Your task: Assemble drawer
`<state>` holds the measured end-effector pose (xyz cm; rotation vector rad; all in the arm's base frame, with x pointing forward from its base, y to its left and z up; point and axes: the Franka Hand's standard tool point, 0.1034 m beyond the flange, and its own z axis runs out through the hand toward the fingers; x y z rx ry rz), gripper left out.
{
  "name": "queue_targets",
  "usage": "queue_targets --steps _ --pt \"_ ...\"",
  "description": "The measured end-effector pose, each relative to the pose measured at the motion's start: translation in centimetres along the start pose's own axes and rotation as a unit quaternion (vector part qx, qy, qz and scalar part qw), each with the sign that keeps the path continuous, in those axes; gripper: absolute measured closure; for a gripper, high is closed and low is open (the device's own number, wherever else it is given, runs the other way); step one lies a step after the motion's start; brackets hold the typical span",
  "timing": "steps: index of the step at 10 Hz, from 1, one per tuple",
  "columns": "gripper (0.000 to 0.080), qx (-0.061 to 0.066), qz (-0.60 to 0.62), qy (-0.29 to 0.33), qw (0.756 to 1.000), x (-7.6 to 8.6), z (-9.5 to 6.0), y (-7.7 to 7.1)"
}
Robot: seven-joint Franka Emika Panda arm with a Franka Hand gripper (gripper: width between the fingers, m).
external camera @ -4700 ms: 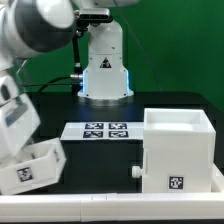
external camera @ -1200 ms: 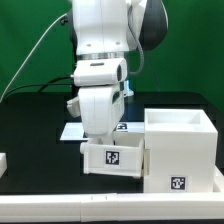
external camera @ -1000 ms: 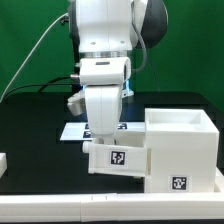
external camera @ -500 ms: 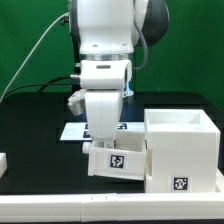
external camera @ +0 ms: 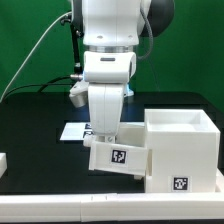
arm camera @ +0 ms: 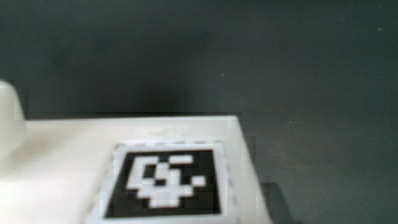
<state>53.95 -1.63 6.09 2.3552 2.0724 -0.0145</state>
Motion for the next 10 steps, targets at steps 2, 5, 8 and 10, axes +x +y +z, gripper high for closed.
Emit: queue_targets --steps 2,5,8,10 --pt "0.0761 0.000 -0.003 0.001 1.000 -0.22 0.06 -0.04" --pt "0.0761 0.001 -0.004 0.002 1.000 0.11 0.16 -0.10" --pt "0.0761 0.004 0.002 0.001 1.000 0.17 0.32 -0.25" --pt "0.0761 -0.001 0.009 0.002 1.000 0.14 0.37 -0.13"
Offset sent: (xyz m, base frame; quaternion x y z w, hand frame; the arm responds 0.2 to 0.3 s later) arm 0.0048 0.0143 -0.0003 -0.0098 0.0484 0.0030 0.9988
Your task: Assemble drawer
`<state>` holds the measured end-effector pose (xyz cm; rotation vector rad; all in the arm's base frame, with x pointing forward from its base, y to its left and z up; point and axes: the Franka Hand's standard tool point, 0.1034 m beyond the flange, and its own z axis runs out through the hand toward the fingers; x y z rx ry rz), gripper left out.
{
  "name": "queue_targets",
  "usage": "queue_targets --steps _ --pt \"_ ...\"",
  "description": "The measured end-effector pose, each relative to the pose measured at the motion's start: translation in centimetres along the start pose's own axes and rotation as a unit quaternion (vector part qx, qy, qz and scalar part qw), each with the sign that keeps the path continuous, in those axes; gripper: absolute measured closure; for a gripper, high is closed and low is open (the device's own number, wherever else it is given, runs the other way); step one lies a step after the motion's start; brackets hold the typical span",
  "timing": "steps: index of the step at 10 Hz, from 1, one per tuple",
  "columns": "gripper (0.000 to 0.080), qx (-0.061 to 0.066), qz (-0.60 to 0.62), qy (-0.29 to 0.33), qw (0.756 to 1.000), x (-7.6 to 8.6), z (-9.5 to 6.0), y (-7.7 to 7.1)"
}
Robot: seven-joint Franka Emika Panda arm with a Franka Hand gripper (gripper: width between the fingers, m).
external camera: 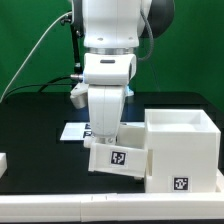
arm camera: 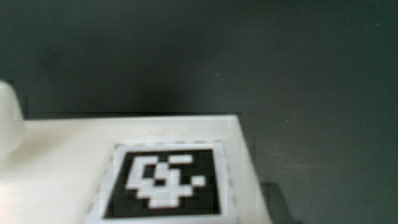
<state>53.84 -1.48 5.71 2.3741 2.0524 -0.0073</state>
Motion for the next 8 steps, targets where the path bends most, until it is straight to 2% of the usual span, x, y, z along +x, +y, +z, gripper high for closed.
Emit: queue_targets --steps 1,2,5,6,7,8 --pt "0.0761 -0.013 0.000 0.003 1.000 -0.01 0.00 0.21" --pt "0.0761 -0.043 0.001 0.010 0.999 -0.02 -0.09 0.38" --pt "0.0761 -0.040 0.001 0.011 0.999 -0.07 0.21 0.05" --pt "0.0761 -0.025 0.006 0.005 1.000 0.00 0.28 -0.23" --pt "0.0761 -0.002 0.007 -0.006 1.000 0.09 0.01 -0.15" --pt "0.0761 -0.004 0.001 -0.007 1.000 0.22 -0.23 0.29"
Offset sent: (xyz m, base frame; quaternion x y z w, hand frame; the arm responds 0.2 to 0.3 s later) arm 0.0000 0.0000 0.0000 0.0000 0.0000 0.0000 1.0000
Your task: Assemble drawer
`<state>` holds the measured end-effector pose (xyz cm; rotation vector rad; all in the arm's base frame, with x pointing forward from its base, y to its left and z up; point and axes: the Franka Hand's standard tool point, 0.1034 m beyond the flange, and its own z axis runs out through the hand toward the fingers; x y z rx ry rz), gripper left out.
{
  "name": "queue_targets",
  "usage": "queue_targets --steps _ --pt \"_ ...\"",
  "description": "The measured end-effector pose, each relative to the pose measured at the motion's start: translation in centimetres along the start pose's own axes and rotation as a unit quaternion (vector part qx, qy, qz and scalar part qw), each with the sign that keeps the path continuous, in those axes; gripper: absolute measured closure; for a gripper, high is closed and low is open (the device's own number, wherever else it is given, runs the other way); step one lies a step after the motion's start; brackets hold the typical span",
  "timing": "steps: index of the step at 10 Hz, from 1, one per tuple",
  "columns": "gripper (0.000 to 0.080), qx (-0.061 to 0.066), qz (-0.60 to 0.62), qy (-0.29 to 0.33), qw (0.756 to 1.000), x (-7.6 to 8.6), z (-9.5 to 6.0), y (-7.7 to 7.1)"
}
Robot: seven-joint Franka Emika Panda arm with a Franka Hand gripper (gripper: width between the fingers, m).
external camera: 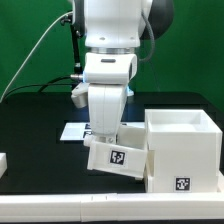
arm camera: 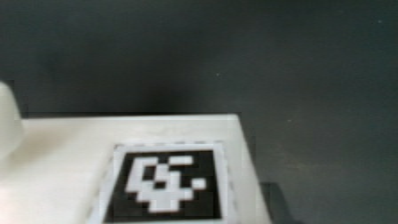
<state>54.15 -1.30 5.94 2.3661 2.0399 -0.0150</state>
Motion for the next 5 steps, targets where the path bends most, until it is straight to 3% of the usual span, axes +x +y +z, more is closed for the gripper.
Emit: queue_targets --steps 2,5 --pt "0.0761 0.013 -0.007 -0.004 1.000 -0.07 -0.08 -0.10" --pt "0.0761 0.015 -0.012 -0.002 1.000 -0.47 0.19 -0.31"
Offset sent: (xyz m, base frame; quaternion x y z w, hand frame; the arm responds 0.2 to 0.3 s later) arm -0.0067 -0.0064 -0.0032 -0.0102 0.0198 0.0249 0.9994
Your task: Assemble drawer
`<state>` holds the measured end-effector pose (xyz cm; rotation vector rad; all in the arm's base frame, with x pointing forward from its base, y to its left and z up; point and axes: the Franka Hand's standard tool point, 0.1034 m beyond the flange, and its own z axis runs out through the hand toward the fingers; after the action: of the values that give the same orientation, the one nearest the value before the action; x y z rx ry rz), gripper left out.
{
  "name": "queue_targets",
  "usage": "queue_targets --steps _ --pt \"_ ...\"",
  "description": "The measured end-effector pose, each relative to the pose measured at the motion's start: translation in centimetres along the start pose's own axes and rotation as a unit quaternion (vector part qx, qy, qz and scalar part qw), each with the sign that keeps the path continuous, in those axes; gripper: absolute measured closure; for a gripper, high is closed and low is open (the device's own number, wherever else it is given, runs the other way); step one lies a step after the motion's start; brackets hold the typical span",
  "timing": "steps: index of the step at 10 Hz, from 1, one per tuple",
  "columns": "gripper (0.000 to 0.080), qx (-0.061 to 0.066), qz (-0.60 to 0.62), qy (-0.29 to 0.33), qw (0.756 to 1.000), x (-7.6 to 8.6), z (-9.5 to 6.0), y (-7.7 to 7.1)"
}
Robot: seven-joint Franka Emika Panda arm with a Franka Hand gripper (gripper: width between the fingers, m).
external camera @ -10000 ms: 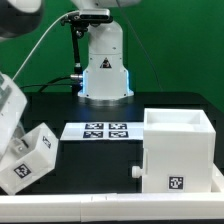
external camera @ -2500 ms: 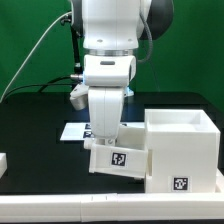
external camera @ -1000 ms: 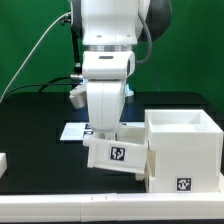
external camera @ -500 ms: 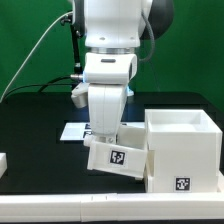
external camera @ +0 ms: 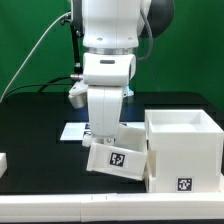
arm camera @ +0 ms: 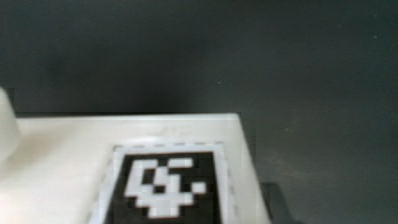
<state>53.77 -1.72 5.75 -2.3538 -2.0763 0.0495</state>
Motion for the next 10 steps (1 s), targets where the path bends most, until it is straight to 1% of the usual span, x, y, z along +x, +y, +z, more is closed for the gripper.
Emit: queue_targets --steps 6,7,8,9,10 --pt "0.0761 0.000 0.000 0.000 1.000 -0.02 0.03 -0.02" --pt "0.0761 0.004 0.000 -0.001 1.000 -0.06 0.06 -0.11" --pt "0.0761 0.013 0.000 -0.004 1.000 -0.20 0.09 -0.30" --pt "0.0761 0.013 0.000 -0.004 1.000 -0.20 0.10 -0.34" --pt "0.0761 0.037 0.000 -0.009 0.999 -0.47 0.13 -0.81"
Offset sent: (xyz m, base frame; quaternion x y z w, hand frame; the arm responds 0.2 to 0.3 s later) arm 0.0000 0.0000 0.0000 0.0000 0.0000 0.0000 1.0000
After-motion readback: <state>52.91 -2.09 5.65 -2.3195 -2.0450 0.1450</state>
